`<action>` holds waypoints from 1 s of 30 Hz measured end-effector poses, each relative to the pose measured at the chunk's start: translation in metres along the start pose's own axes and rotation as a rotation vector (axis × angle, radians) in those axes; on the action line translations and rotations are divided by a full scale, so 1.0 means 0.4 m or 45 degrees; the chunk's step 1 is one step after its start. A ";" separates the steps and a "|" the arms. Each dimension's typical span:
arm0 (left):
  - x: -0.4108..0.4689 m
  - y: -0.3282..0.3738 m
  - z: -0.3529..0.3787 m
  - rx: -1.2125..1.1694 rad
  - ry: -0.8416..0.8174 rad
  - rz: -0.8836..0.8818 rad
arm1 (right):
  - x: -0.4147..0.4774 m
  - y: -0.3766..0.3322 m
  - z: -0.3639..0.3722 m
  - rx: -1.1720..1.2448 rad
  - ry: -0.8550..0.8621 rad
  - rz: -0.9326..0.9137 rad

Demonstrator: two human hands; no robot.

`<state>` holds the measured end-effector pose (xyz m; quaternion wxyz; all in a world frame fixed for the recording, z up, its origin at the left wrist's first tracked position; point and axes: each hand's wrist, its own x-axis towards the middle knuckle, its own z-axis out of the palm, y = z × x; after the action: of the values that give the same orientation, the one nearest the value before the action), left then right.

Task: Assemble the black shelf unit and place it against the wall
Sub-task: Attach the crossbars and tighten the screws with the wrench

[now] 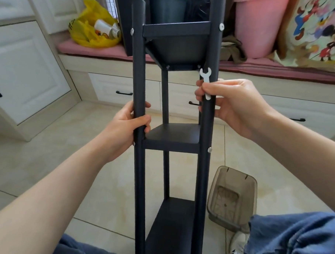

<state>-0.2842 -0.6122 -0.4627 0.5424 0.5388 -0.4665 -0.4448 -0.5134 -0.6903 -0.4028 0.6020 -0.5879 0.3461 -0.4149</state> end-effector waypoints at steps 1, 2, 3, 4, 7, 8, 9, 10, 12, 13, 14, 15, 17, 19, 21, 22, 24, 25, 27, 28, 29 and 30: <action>0.002 -0.001 -0.001 0.005 0.023 0.001 | 0.000 -0.003 0.005 0.002 -0.001 0.001; 0.005 -0.002 -0.002 0.011 0.044 0.002 | 0.001 -0.006 0.011 0.002 -0.004 -0.002; 0.007 -0.002 -0.004 0.012 0.061 0.001 | 0.002 -0.008 0.016 -0.005 -0.012 -0.009; 0.008 -0.004 -0.006 0.009 0.077 -0.003 | 0.003 -0.010 0.021 -0.017 -0.019 -0.017; 0.010 -0.009 -0.016 -0.002 0.114 -0.020 | 0.009 -0.011 0.037 -0.032 -0.012 -0.020; 0.010 -0.011 -0.020 -0.002 0.125 -0.027 | 0.012 -0.011 0.041 -0.024 -0.008 -0.013; 0.010 -0.012 -0.024 -0.003 0.138 -0.037 | 0.014 -0.011 0.046 -0.019 -0.007 -0.007; 0.010 -0.013 -0.028 -0.005 0.152 -0.048 | 0.017 -0.011 0.052 -0.019 -0.008 -0.005; 0.012 -0.014 -0.036 -0.010 0.179 -0.075 | 0.020 -0.010 0.065 -0.040 -0.013 -0.007; 0.012 -0.014 -0.041 -0.009 0.194 -0.086 | 0.019 -0.011 0.073 -0.054 -0.016 -0.011; 0.013 -0.015 -0.046 -0.005 0.206 -0.094 | 0.019 -0.010 0.080 -0.068 -0.021 -0.016; 0.014 -0.016 -0.051 0.003 0.212 -0.099 | 0.018 -0.010 0.087 -0.081 -0.028 -0.024; 0.012 -0.018 -0.060 0.025 0.219 -0.109 | 0.016 -0.009 0.098 -0.120 -0.035 -0.040; 0.010 -0.018 -0.066 0.054 0.229 -0.121 | 0.017 -0.006 0.108 -0.170 -0.037 -0.060; 0.013 -0.021 -0.072 0.068 0.251 -0.138 | 0.017 -0.004 0.118 -0.209 -0.056 -0.074; 0.015 -0.022 -0.074 0.076 0.265 -0.149 | 0.017 -0.003 0.123 -0.224 -0.068 -0.080; 0.020 -0.024 -0.079 0.099 0.290 -0.157 | 0.018 0.000 0.132 -0.247 -0.091 -0.091; 0.020 -0.024 -0.080 0.119 0.303 -0.156 | 0.018 0.001 0.135 -0.260 -0.100 -0.094; 0.017 -0.021 -0.078 0.221 0.347 -0.151 | 0.018 0.000 0.141 -0.288 -0.112 -0.103; 0.016 -0.020 -0.075 0.319 0.384 -0.139 | 0.018 0.000 0.144 -0.300 -0.114 -0.110; 0.013 -0.017 -0.070 0.448 0.441 -0.110 | 0.017 -0.001 0.148 -0.309 -0.116 -0.114; 0.009 -0.013 -0.064 0.591 0.528 -0.044 | 0.017 0.000 0.152 -0.317 -0.120 -0.116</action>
<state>-0.2582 -0.6114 -0.4673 0.4808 0.7355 -0.4256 -0.2161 -0.4555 -0.6708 -0.3981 0.5203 -0.6920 0.3393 -0.3678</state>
